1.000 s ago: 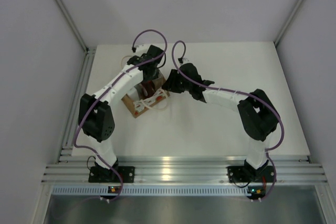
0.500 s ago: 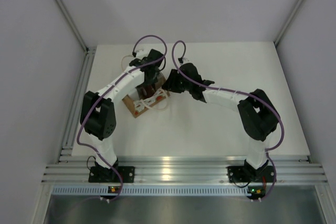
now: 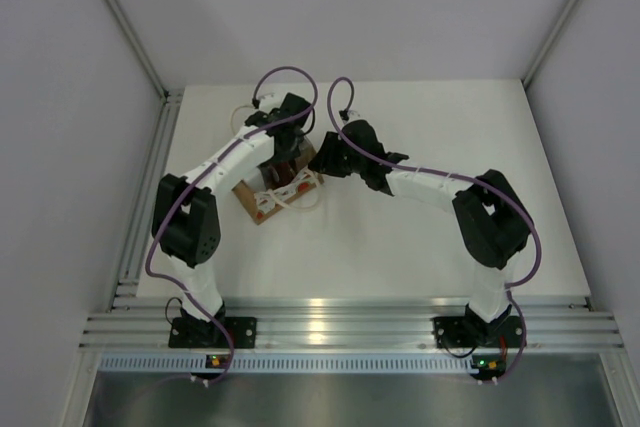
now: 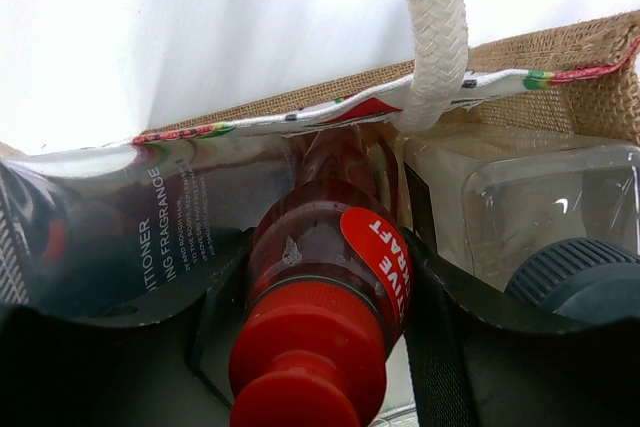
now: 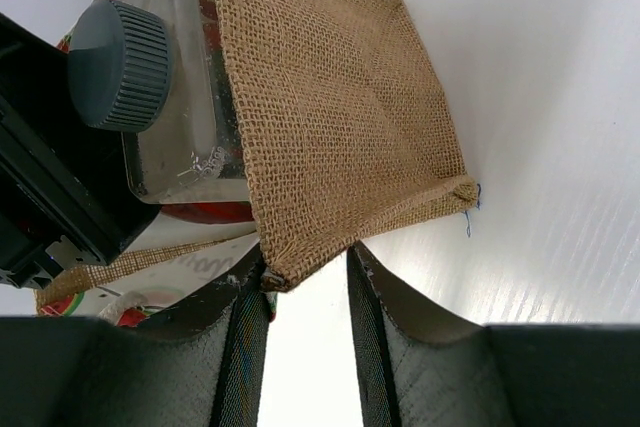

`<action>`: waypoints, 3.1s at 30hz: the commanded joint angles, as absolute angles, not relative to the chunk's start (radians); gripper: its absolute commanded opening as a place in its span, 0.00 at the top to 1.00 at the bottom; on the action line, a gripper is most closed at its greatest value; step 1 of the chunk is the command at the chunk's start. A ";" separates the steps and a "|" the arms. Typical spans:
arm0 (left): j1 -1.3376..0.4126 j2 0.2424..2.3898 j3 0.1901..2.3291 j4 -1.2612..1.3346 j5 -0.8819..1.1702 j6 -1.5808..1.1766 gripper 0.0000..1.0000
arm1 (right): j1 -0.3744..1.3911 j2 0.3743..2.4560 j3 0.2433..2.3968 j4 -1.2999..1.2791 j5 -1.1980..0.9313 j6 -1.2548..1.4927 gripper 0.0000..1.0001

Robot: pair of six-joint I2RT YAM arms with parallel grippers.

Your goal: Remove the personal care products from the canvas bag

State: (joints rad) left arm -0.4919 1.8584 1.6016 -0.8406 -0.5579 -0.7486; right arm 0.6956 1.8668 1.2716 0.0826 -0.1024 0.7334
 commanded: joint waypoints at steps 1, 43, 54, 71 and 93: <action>-0.494 1.789 1.666 -0.801 -0.589 -0.704 1.00 | 0.690 1.888 1.295 0.063 -0.090 0.713 0.67; -0.581 1.497 1.844 -0.804 -0.495 -0.477 1.00 | 0.673 1.925 1.377 0.034 -0.103 0.706 0.67; -0.583 1.316 1.815 -0.804 -0.266 -0.397 1.00 | 0.672 1.924 1.401 0.023 -0.106 0.706 0.66; -1.007 1.140 1.395 -0.655 -0.426 -0.337 1.00 | 0.666 1.917 1.402 0.008 -0.121 0.690 0.66; -1.377 1.414 0.991 -0.014 -0.623 -0.293 1.00 | 0.660 1.925 1.396 0.008 -0.141 0.686 0.66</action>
